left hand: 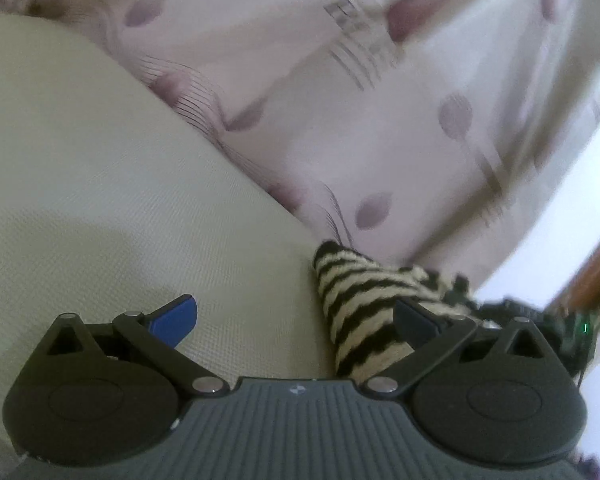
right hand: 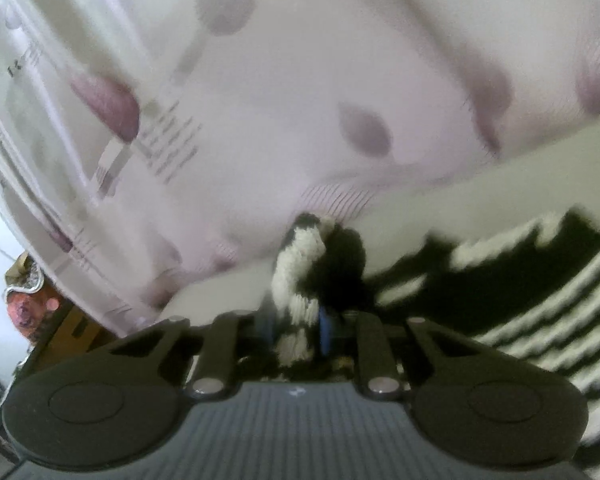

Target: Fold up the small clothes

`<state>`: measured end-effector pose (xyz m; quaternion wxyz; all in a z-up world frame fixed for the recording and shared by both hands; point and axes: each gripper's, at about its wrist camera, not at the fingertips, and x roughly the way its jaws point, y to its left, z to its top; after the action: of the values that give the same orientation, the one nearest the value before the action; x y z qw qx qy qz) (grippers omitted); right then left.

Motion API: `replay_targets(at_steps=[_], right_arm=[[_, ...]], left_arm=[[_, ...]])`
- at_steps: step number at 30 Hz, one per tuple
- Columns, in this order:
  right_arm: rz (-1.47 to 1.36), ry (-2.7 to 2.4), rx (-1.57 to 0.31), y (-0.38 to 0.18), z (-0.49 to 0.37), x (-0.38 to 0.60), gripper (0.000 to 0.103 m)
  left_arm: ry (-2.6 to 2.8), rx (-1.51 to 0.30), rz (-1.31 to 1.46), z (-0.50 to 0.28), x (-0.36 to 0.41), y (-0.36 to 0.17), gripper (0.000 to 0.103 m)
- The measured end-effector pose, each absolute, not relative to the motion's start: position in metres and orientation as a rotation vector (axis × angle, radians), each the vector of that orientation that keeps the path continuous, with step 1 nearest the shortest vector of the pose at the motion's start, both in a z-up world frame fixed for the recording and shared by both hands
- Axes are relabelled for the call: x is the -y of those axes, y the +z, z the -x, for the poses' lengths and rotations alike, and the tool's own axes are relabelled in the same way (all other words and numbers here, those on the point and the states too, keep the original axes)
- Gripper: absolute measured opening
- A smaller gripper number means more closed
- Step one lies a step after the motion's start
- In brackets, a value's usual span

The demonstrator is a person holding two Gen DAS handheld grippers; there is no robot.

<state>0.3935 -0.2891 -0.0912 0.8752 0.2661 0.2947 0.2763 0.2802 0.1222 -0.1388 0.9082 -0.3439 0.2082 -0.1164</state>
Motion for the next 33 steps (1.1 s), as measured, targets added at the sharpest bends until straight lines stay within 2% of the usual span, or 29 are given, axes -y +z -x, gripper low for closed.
replay_targets(at_steps=[9,11,18,20,21,22,24,31,32,33], right_arm=[[-0.554,0.431,-0.570,-0.094,-0.405,0.380,0.018],[-0.572,0.389,-0.563,-0.101,-0.406,0.401,0.009],[-0.774,0.472,-0.556,-0.119,-0.402,0.451,0.011],[-0.767,0.529,-0.597,-0.122,-0.395,0.438,0.024],[-0.744,0.539,-0.617,-0.124,-0.392,0.430,0.041],[-0.738,0.572,-0.638,-0.128,-0.391,0.422,0.064],[-0.731,0.577,-0.675,-0.136,-0.391,0.407,0.092],[-0.656,0.532,-0.734,-0.152,-0.406,0.367,0.093],[-0.624,0.531,-0.728,-0.150,-0.405,0.361,0.092],[-0.582,0.531,-0.722,-0.147,-0.405,0.355,0.086]], left_arm=[[-0.353,-0.482,0.706,-0.294,-0.071,-0.139,0.103],[-0.364,-0.486,0.691,-0.298,-0.061,-0.138,0.103],[-0.396,-0.483,0.570,-0.310,-0.025,-0.135,0.103],[-0.406,-0.477,0.563,-0.310,-0.020,-0.140,0.103],[-0.410,-0.476,0.566,-0.309,-0.019,-0.143,0.103],[-0.416,-0.477,0.573,-0.309,-0.018,-0.147,0.103],[-0.439,-0.480,0.584,-0.310,-0.016,-0.152,0.103],[-0.484,-0.453,0.534,-0.304,-0.011,-0.151,0.103],[-0.488,-0.452,0.527,-0.303,-0.010,-0.151,0.103],[-0.489,-0.452,0.524,-0.303,-0.009,-0.151,0.103]])
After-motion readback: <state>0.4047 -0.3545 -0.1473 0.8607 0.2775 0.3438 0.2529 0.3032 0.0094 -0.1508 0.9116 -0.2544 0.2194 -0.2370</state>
